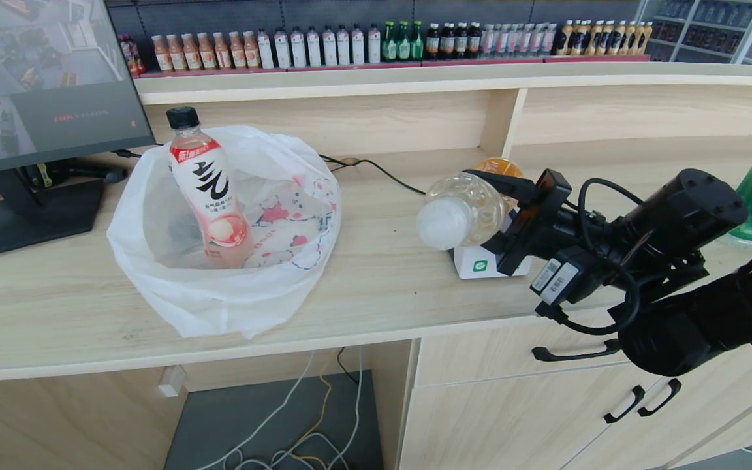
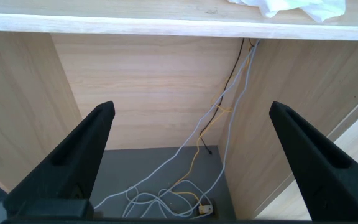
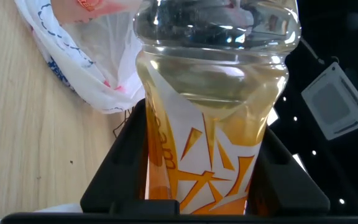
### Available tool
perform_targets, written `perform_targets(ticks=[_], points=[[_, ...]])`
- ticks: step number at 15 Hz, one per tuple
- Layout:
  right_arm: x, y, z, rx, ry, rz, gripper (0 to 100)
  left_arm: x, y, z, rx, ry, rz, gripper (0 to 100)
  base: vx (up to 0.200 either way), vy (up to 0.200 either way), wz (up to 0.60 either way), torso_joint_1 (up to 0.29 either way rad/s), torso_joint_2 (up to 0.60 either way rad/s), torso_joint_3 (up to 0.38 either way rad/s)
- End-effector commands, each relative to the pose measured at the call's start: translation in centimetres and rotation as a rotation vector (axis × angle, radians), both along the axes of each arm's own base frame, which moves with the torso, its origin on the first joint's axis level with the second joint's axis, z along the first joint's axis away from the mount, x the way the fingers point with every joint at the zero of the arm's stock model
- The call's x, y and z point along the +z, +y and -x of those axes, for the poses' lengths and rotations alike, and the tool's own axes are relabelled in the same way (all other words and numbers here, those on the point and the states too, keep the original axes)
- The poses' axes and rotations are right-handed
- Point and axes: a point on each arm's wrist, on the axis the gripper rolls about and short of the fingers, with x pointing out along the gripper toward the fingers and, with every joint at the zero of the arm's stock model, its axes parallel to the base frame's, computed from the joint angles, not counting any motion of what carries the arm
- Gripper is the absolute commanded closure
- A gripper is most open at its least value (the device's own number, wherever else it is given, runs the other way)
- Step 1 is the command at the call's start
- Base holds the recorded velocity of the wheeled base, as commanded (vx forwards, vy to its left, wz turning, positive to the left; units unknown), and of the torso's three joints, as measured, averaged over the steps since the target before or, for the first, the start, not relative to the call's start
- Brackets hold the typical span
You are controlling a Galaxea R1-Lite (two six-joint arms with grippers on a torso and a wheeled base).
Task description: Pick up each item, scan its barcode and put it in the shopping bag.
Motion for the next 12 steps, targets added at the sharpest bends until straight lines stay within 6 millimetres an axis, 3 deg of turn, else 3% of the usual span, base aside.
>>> perform_targets(ticks=[1, 12], points=[[-0.19, 0.06, -0.07, 0.001, 0.004, 0.002, 100, 0.0, 0.0, 0.0, -0.001, 0.0, -0.001, 0, 0.0, 0.0, 0.0, 0.0, 0.0, 0.0], [-0.54, 0.13, -0.13, 0.003, 0.02, 0.004, 100, 0.0, 0.0, 0.0, -0.001, 0.0, -0.001, 0, 0.0, 0.0, 0.0, 0.0, 0.0, 0.0]])
